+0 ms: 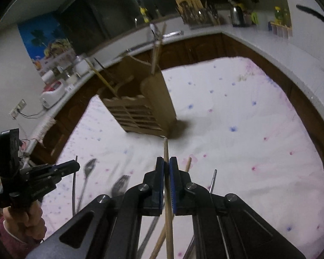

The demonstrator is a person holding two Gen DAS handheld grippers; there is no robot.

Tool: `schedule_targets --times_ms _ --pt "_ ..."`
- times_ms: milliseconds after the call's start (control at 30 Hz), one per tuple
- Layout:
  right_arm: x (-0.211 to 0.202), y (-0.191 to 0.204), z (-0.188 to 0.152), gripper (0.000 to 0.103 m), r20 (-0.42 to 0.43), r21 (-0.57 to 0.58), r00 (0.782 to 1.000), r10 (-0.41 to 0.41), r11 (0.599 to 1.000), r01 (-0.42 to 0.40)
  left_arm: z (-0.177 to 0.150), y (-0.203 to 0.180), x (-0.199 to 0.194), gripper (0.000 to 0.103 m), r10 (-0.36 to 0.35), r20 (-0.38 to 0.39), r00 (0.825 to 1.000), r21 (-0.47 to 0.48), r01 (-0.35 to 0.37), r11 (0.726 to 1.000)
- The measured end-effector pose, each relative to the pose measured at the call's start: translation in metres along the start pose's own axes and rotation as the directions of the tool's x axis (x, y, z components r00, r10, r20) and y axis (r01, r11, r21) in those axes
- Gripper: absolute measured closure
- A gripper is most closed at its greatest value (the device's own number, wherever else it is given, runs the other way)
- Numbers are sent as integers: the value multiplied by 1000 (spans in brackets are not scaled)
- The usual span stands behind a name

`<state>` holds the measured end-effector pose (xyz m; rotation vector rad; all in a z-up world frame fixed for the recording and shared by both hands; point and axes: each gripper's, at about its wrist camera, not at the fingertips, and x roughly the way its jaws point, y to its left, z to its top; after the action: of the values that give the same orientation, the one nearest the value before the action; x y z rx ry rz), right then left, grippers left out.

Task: Organize utensils
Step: 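Lift both held chopsticks and lower them into the wooden holder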

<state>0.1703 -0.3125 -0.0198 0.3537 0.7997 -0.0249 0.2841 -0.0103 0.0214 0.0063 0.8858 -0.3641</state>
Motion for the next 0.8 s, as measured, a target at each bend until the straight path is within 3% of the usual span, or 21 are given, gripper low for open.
schedule_targets --times_ms 367,800 --pt "-72 35 1 98 157 -80 987 42 996 -30 -38 12 -117 101 -28 172 985 -55 38 998" --pt "-99 50 17 98 248 -110 967 48 994 -21 -44 24 -152 101 -44 278 960 -85 70 994"
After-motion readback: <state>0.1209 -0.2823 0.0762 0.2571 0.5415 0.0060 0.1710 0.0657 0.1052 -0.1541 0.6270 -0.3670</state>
